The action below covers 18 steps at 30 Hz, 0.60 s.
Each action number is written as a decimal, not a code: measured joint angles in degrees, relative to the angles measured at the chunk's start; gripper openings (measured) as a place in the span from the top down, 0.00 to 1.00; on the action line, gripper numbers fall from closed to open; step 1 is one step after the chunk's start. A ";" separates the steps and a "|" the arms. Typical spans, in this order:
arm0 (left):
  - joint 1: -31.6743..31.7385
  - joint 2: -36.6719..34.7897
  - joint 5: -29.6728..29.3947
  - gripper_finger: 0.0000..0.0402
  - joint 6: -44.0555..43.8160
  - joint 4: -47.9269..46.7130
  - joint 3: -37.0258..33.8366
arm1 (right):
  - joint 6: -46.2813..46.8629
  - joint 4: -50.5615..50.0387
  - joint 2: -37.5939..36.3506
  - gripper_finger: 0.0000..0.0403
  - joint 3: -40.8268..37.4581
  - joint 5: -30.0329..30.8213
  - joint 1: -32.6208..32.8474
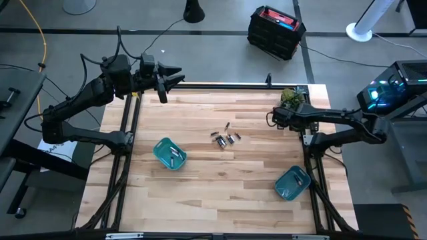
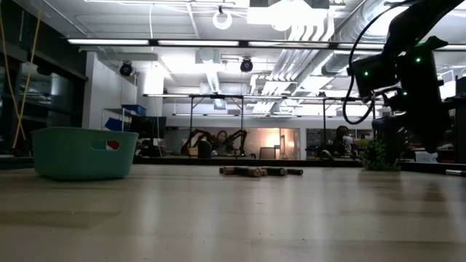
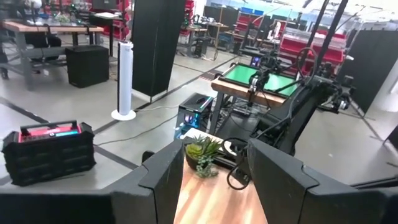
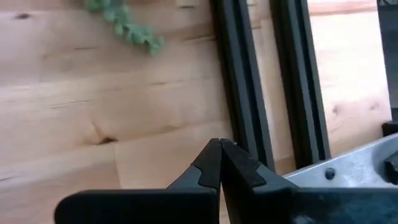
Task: Sort batteries
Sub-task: Put the silver battery into the green bin
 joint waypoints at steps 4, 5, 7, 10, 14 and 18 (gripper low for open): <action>0.00 0.00 -0.04 0.57 0.60 0.02 0.00 | -8.33 2.13 0.65 1.00 0.00 -5.55 1.42; 0.00 0.00 -0.06 0.57 1.01 0.04 0.00 | -11.85 2.74 0.76 1.00 0.00 -5.95 1.80; 0.02 0.00 -0.36 0.57 2.61 0.07 0.00 | -17.44 3.95 1.24 1.00 0.08 -5.91 2.07; 0.05 0.02 -0.81 0.57 4.91 0.24 0.00 | -28.02 7.55 1.36 1.00 0.10 -9.40 2.41; 0.84 0.04 -1.01 0.57 6.42 0.51 0.00 | -24.35 -1.86 4.62 1.00 0.10 -12.92 1.99; 1.78 0.04 -1.05 0.57 6.20 0.48 0.00 | -23.60 1.20 7.92 1.00 -0.48 -12.85 1.58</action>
